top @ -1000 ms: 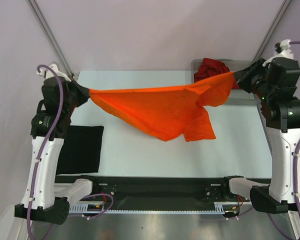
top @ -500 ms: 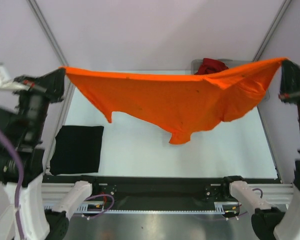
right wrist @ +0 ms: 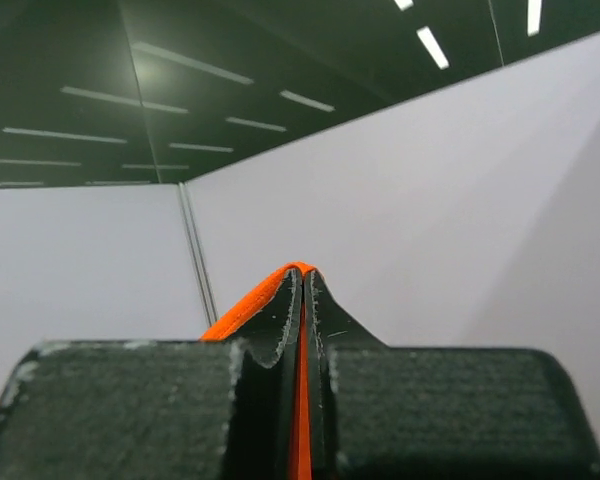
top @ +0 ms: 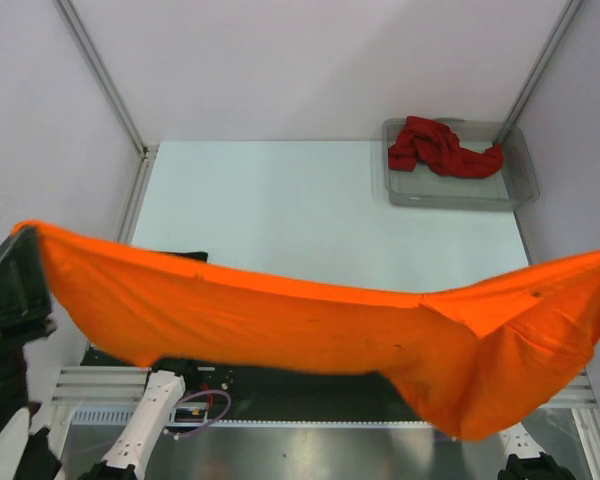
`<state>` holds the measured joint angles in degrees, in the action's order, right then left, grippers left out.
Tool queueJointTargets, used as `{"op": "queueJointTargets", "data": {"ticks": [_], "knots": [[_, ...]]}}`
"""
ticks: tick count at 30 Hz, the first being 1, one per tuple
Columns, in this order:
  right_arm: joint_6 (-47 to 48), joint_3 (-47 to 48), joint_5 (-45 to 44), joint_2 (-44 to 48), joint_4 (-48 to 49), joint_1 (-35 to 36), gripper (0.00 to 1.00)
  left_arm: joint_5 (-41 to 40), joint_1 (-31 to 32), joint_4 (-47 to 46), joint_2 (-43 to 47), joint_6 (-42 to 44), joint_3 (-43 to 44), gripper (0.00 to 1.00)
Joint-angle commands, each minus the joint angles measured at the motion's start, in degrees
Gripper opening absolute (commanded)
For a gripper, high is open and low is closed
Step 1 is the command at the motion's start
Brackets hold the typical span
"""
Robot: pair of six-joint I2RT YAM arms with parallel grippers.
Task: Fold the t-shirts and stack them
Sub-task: Flatten the tshirt out
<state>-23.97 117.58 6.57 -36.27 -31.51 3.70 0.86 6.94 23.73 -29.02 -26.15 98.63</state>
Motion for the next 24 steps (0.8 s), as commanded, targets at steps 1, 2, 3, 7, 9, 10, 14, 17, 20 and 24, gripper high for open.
{"op": "queueJointTargets", "data": {"ticks": [1,2,3,7,9,10,14,17,20,24], "knots": [[-0.8,-4.7,-0.2,-5.6,-3.0,-0.2,0.00,0.0,-0.3,2.2,-4.4,3.1,-7.6,0.00],[-0.9,-7.7,-0.4,-6.2,-3.7,-0.2,0.00,-0.1,-0.2,1.3,-4.6,3.7,-11.6,0.00],[-1.0,-10.1,-1.3,-6.8,-4.0,-0.2,0.00,-0.3,-0.2,0.9,-5.2,4.3,-13.5,0.00],[-1.0,-22.9,-1.0,-7.7,-0.8,-0.2,0.00,-0.6,-0.2,-3.8,-7.9,6.3,-27.1,0.00],[-0.3,-29.8,-1.4,-8.2,0.9,-0.2,0.00,-0.4,-0.2,-8.2,-10.1,6.6,-32.1,0.00],[0.8,-32.2,-1.7,-8.5,1.6,-0.2,0.00,-0.2,-0.2,-11.5,-11.2,6.9,-37.0,0.00],[3.8,-45.7,-5.2,-8.6,6.1,-0.3,0.00,1.1,-0.3,-19.3,-18.0,7.1,-46.4,0.00],[5.3,-54.6,-8.2,-10.5,8.9,-0.3,0.00,-0.6,-0.3,-29.7,-23.8,6.7,-54.2,0.00],[6.3,-62.1,-10.0,-13.1,14.3,-0.2,0.00,-0.7,-0.3,-37.2,-32.7,6.6,-57.2,0.00],[6.4,-66.9,-10.3,-18.1,19.7,-0.2,0.00,1.4,-0.3,-44.5,-46.2,6.2,-56.5,0.00]]}}
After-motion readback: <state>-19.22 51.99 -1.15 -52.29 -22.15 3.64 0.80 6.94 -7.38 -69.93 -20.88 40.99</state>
